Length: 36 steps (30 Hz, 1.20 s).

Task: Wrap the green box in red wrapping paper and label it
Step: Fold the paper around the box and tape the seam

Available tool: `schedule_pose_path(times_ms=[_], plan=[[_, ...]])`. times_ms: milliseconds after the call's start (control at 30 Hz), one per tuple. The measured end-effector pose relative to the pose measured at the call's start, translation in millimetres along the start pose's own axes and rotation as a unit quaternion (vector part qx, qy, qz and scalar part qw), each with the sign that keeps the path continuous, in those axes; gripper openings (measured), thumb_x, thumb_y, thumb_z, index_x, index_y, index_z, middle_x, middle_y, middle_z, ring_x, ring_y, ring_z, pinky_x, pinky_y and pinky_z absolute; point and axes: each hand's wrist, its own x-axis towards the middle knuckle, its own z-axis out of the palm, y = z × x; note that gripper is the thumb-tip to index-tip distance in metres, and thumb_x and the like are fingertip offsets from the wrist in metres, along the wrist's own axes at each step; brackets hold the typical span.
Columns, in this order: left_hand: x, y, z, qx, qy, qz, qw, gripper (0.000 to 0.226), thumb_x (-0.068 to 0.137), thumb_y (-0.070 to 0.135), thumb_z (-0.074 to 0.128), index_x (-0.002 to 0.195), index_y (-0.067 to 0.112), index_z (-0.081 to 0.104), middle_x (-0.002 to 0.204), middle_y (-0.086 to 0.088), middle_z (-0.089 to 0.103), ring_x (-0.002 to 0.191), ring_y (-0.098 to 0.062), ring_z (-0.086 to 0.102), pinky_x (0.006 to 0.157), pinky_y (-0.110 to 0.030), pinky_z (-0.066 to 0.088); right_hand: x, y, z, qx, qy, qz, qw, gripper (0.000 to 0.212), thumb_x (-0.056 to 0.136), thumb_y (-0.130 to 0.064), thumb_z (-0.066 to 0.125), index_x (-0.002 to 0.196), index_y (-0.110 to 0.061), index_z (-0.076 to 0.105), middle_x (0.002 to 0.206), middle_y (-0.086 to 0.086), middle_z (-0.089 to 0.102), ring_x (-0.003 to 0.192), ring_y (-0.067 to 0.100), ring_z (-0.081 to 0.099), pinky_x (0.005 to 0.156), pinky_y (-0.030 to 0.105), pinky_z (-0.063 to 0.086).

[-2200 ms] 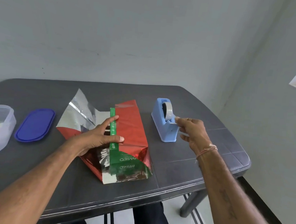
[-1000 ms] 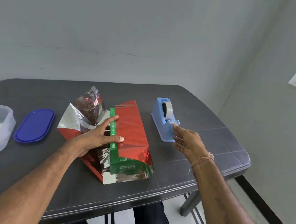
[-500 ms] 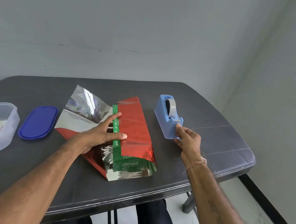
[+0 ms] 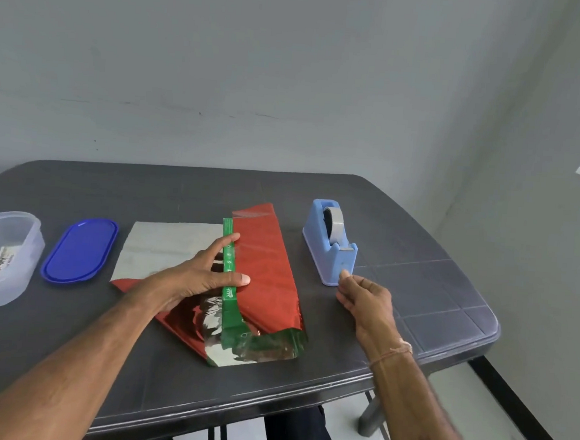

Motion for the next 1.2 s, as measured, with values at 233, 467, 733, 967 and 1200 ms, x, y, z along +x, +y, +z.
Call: schedule_pose_path(times_ms=[233, 467, 733, 967, 1200], plan=[[-1, 2, -1, 0.013, 0.011, -0.013, 1.0, 0.106, 0.057, 0.064, 0.092, 0.142, 0.07, 0.029, 0.166, 0.003, 0.021, 0.15, -0.024, 0.027, 0.122, -0.046, 0.027, -17, -27, 38, -0.016, -0.165, -0.07, 0.984, 0.018, 0.097, -0.017, 0.069, 0.099, 0.001, 0.068, 0.09, 0.012, 0.064, 0.086, 0.015, 0.065, 0.078, 0.024, 0.059], [2, -1, -1, -0.003, 0.03, 0.002, 1.0, 0.101, 0.057, 0.059, 0.095, 0.138, 0.07, 0.036, 0.149, 0.003, 0.046, 0.134, -0.016, 0.052, 0.115, -0.041, 0.044, 7, -63, 117, -0.149, -0.302, -0.057, 0.94, 0.015, 0.101, -0.004, 0.061, 0.115, 0.0, 0.059, 0.102, 0.015, 0.068, 0.086, 0.024, 0.072, 0.076, 0.032, 0.063], [9, -3, -2, -0.052, 0.065, -0.002, 0.997, 0.066, 0.069, 0.085, 0.069, 0.13, 0.071, 0.047, 0.156, 0.006, 0.033, 0.144, -0.024, 0.039, 0.118, -0.056, 0.034, 20, -58, 134, -0.2, -0.307, -0.009, 0.931, 0.019, 0.101, -0.007, 0.062, 0.119, -0.003, 0.057, 0.113, 0.023, 0.071, 0.086, 0.022, 0.072, 0.073, 0.031, 0.063], [30, 7, -13, -0.017, 0.141, 0.051, 0.989, 0.058, 0.079, 0.054, 0.083, 0.129, 0.063, 0.055, 0.15, 0.007, 0.041, 0.137, -0.015, 0.045, 0.111, -0.047, 0.046, 23, -55, 135, -0.195, -0.306, 0.002, 0.932, 0.02, 0.101, -0.007, 0.063, 0.119, -0.008, 0.057, 0.111, 0.018, 0.073, 0.085, 0.018, 0.072, 0.07, 0.027, 0.061], [32, 7, -20, -0.073, 0.051, 0.031, 0.996, 0.07, 0.084, 0.028, 0.083, 0.142, 0.047, 0.05, 0.116, 0.0, 0.077, 0.108, -0.019, 0.073, 0.105, -0.043, 0.053, 24, -52, 135, -0.186, -0.303, -0.006, 0.935, 0.023, 0.101, -0.006, 0.062, 0.122, -0.009, 0.053, 0.12, 0.017, 0.069, 0.088, 0.02, 0.07, 0.07, 0.027, 0.061]])
